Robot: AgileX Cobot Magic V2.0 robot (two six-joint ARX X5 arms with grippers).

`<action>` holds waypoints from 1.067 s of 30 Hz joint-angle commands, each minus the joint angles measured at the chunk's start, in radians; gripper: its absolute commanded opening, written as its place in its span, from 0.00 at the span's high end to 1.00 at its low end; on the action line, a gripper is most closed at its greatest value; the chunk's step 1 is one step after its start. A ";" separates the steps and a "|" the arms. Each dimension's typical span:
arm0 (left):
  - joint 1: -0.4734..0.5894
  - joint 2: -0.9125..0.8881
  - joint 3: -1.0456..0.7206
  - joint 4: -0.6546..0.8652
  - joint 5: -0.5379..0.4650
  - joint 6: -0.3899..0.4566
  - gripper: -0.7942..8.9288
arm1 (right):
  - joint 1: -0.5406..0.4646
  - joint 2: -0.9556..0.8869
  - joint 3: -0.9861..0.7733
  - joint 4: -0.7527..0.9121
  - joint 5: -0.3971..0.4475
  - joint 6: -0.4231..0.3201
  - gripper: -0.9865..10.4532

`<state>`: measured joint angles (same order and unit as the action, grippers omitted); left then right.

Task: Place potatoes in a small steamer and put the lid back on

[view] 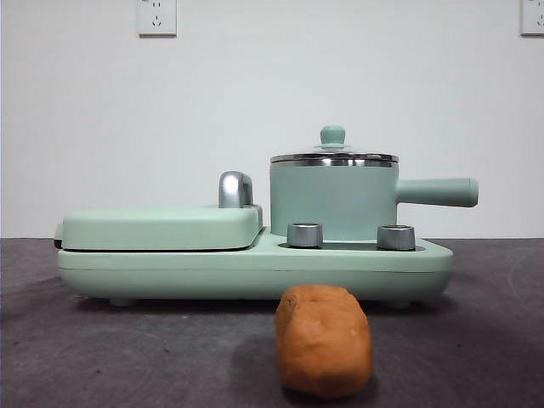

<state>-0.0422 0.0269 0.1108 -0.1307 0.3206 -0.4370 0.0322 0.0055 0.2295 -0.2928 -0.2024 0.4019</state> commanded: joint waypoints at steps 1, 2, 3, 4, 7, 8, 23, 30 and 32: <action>-0.012 0.032 0.066 -0.001 0.023 -0.032 0.91 | 0.005 0.019 0.100 -0.079 -0.033 0.036 0.90; -0.016 0.046 0.089 -0.014 0.029 -0.032 0.91 | 0.005 0.028 0.131 -0.108 -0.045 0.036 0.90; -0.020 0.064 0.116 -0.032 0.042 -0.031 0.91 | 0.005 0.042 0.168 -0.140 -0.060 0.035 0.90; -0.023 0.080 0.142 -0.048 0.054 -0.032 0.91 | 0.005 0.055 0.198 -0.166 -0.072 0.035 0.90; -0.030 0.146 0.230 -0.097 0.114 -0.029 0.91 | 0.005 0.109 0.298 -0.249 -0.131 0.024 0.90; -0.032 0.167 0.256 -0.106 0.138 -0.028 0.91 | 0.005 0.127 0.325 -0.271 -0.152 0.014 0.90; -0.033 0.464 0.580 -0.126 0.476 0.005 0.91 | 0.005 0.421 0.636 -0.539 -0.389 -0.215 0.90; -0.049 0.597 0.669 -0.192 0.579 0.004 0.91 | 0.005 0.479 0.676 -0.554 -0.428 -0.238 0.90; -0.058 0.634 0.693 -0.205 0.579 0.006 0.88 | 0.005 0.483 0.676 -0.554 -0.430 -0.238 0.90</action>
<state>-0.0959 0.6453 0.7742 -0.3443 0.8909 -0.4442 0.0338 0.4828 0.8867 -0.8509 -0.6281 0.1795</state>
